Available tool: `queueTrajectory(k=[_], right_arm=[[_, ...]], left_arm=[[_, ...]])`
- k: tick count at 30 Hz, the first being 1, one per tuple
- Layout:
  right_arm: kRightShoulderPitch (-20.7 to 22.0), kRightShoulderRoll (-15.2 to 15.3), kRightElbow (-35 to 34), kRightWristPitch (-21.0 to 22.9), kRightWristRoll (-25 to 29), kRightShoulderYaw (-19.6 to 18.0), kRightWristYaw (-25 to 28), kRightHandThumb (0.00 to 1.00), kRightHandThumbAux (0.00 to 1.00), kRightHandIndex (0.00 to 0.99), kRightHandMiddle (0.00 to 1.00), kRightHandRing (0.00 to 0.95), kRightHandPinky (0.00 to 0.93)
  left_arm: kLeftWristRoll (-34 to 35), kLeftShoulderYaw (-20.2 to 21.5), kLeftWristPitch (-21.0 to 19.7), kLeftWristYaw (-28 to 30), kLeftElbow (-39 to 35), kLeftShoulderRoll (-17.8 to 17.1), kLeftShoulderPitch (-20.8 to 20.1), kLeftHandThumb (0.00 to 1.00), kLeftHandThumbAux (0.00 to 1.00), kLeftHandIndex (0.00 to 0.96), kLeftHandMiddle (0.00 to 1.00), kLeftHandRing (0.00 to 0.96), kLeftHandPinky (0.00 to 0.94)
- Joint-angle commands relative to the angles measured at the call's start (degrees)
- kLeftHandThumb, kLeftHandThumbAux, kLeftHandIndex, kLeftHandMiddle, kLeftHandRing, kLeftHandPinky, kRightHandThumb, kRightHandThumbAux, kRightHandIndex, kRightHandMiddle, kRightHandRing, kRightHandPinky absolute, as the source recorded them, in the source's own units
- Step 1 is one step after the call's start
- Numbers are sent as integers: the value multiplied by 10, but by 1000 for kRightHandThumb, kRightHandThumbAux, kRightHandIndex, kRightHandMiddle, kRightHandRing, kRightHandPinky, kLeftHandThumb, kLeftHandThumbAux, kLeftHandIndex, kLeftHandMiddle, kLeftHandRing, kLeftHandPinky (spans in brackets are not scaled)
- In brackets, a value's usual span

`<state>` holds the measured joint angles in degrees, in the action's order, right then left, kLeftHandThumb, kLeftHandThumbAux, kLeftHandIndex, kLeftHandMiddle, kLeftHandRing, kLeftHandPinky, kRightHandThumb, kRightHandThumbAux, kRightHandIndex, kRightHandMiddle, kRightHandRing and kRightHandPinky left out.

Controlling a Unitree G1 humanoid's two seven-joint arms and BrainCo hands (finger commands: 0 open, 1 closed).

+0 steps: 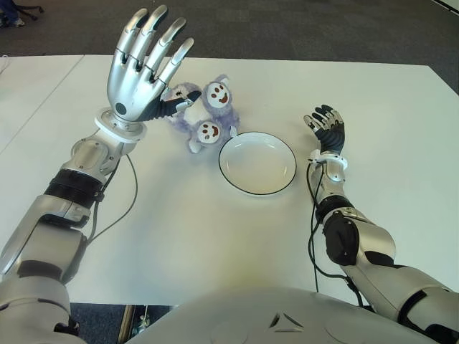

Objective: Put the doll into the plate.

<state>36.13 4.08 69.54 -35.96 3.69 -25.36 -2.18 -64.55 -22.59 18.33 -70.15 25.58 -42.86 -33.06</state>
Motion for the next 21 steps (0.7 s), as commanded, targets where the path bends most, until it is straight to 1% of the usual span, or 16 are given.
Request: queueTrajectory(k=[1, 2, 4, 5, 6, 7, 8, 10, 11, 13, 16, 18, 21], right_arm=[[-124, -29, 78, 85, 18, -12, 0, 205, 906, 243, 273, 257, 248], [-124, -28, 78, 86, 19, -13, 1, 214, 902, 243, 273, 260, 252], [-124, -27, 78, 87, 19, -13, 1, 220, 900, 244, 273, 261, 253], [-124, -27, 79, 86, 19, -14, 0, 221, 900, 244, 273, 261, 252], [-124, -27, 79, 86, 19, -14, 0, 230, 903, 247, 276, 262, 250], [-124, -27, 78, 85, 19, -14, 0, 236, 903, 248, 277, 262, 250], [-125, -28, 78, 85, 19, -14, 0, 241, 908, 251, 279, 264, 244], [-125, -27, 78, 85, 20, -15, 2, 246, 910, 253, 280, 265, 236], [-125, -27, 78, 85, 20, -15, 2, 248, 910, 254, 281, 265, 235], [-124, -27, 78, 85, 20, -15, 2, 251, 912, 261, 280, 265, 234], [-124, -27, 78, 86, 18, -14, -1, 258, 905, 260, 275, 259, 235], [-124, -27, 79, 86, 17, -14, -4, 274, 902, 260, 275, 260, 242], [-124, -26, 79, 87, 18, -14, -6, 303, 897, 263, 278, 263, 249]], left_arm=[[26, -15, 60, 53, 44, 1, -14, 243, 224, 0, 1, 0, 0], [30, -22, 78, 68, 50, 0, -19, 225, 209, 0, 0, 0, 0], [36, -32, 107, 86, 62, 0, -29, 220, 205, 0, 0, 0, 0], [44, -38, 136, 103, 72, -2, -37, 212, 207, 0, 0, 0, 0], [50, -43, 159, 116, 80, -4, -44, 182, 214, 0, 0, 0, 0], [64, -47, 189, 145, 89, -8, -49, 174, 216, 0, 0, 0, 0], [73, -49, 208, 164, 95, -10, -52, 167, 205, 0, 0, 0, 0], [89, -51, 234, 201, 109, -12, -58, 167, 194, 0, 0, 0, 0], [95, -55, 247, 222, 130, -9, -64, 167, 192, 0, 0, 0, 0], [100, -61, 262, 252, 170, 1, -78, 190, 170, 0, 0, 0, 0], [98, -66, 270, 276, 213, 16, -97, 232, 156, 0, 0, 0, 0], [96, -72, 271, 287, 253, 33, -115, 251, 157, 0, 0, 0, 0], [97, -81, 263, 308, 332, 71, -149, 265, 161, 0, 0, 0, 0]])
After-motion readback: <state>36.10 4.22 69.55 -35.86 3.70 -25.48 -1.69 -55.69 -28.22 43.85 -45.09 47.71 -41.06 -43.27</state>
